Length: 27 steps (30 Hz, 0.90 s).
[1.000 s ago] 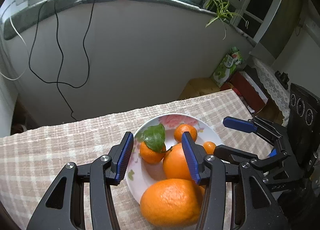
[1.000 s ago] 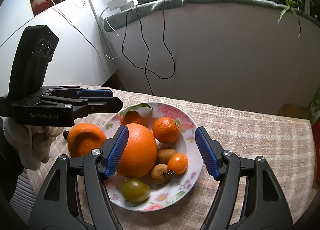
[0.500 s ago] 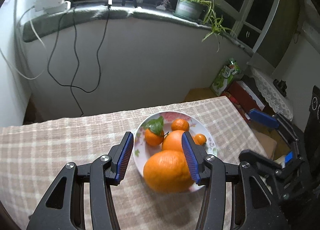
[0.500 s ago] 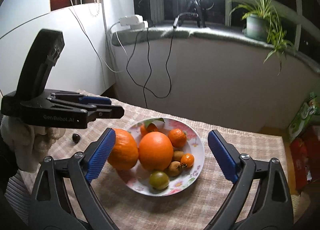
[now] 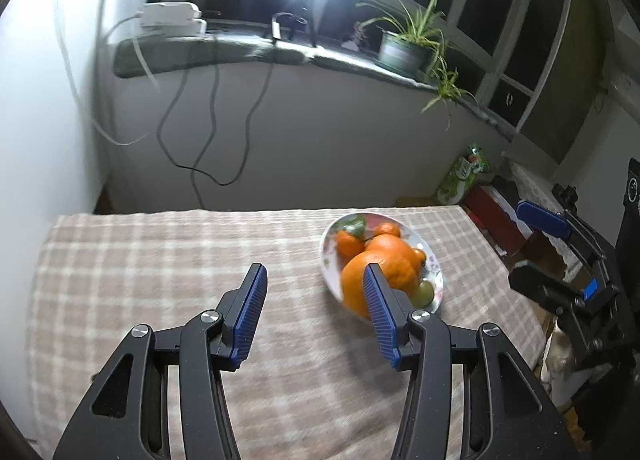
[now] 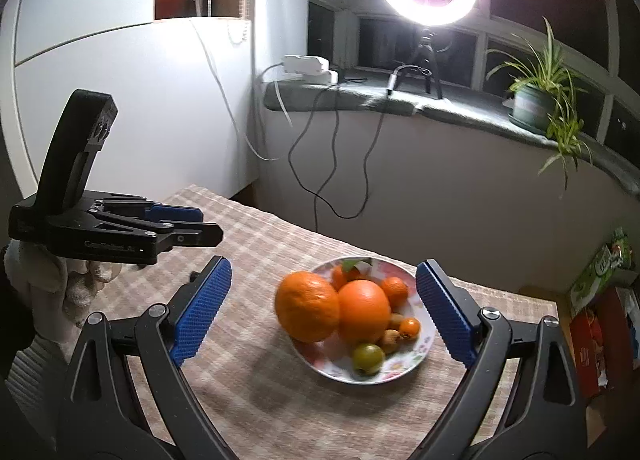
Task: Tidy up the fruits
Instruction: 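Withdraw both tools from the plate toward the dark plums, then close the left tool on a dark plum while the right tool grasps another plum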
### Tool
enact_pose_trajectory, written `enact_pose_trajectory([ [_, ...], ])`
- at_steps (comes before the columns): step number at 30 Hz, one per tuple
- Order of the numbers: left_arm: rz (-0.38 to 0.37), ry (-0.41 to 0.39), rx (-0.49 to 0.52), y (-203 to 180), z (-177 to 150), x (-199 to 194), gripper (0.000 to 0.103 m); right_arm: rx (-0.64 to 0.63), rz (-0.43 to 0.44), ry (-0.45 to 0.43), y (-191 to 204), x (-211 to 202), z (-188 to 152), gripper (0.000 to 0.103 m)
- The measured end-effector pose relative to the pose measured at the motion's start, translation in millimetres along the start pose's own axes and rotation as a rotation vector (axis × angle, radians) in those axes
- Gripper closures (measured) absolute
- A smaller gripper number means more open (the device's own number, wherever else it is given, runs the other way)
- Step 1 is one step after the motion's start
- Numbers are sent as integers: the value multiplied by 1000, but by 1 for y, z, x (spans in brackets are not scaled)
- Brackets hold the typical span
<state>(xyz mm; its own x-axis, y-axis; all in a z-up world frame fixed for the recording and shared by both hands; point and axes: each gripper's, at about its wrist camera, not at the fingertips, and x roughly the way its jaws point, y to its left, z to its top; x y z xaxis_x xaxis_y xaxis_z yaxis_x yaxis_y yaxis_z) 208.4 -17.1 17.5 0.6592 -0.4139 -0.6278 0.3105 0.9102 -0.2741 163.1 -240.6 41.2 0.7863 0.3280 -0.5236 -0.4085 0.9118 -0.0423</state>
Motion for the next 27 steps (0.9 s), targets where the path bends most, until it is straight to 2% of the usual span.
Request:
enact_pose_trajectory([
  [5, 41, -31, -29, 23, -17, -25, 54, -29, 31, 6, 24, 4, 3, 7],
  [12, 123, -52, -111, 73, -52, -50, 54, -49, 130, 3, 52, 20, 2, 8],
  [16, 170, -50, -155, 99, -74, -55, 54, -64, 172, 46, 69, 41, -2, 8],
  [22, 241, -25, -143, 117, -96, -53, 54, -94, 207, 116, 96, 76, -14, 8],
  [27, 282, -5, -124, 124, -102, -41, 59, -124, 233, 195, 119, 111, -26, 20],
])
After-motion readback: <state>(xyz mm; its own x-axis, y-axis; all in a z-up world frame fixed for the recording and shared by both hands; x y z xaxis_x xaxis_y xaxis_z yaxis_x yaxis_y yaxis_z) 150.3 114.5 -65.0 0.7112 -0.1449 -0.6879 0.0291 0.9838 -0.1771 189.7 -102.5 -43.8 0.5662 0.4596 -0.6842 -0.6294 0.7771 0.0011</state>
